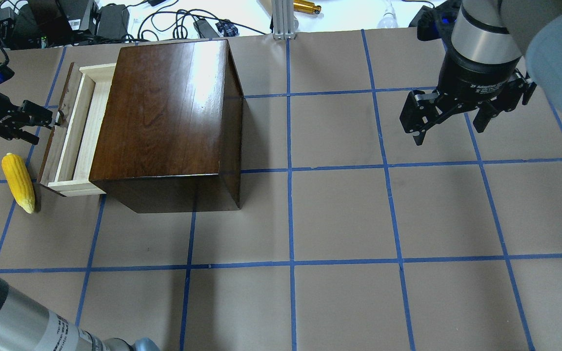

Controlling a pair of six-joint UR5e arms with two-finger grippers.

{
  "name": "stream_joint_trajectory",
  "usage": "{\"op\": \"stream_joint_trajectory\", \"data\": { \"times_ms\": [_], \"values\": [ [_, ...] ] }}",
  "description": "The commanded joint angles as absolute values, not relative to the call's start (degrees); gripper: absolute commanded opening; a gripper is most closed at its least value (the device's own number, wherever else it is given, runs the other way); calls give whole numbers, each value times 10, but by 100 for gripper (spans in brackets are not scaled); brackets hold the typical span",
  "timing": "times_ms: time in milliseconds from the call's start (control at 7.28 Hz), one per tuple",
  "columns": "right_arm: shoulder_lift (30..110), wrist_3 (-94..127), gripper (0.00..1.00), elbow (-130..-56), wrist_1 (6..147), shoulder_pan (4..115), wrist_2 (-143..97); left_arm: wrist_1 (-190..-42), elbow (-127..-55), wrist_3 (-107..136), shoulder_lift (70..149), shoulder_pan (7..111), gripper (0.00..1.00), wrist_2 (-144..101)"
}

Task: Open drawer and put corn inside
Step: 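Release the handle and move the left gripper over the yellow corn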

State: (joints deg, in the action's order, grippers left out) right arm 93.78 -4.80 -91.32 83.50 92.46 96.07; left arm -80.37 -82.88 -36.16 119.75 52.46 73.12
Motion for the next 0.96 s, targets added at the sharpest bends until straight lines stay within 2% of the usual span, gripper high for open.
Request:
{"op": "stream_joint_trajectory", "data": {
  "times_ms": [0,550,824],
  "values": [
    [939,-48,100,-913,835,925,961,-803,-829,-367,1195,516,100,731],
    [939,-48,100,-913,835,925,961,-804,-827,-367,1180,511,100,732],
    [939,-47,100,-913,835,925,961,-811,-787,-367,1157,509,100,772]
  ]
}}
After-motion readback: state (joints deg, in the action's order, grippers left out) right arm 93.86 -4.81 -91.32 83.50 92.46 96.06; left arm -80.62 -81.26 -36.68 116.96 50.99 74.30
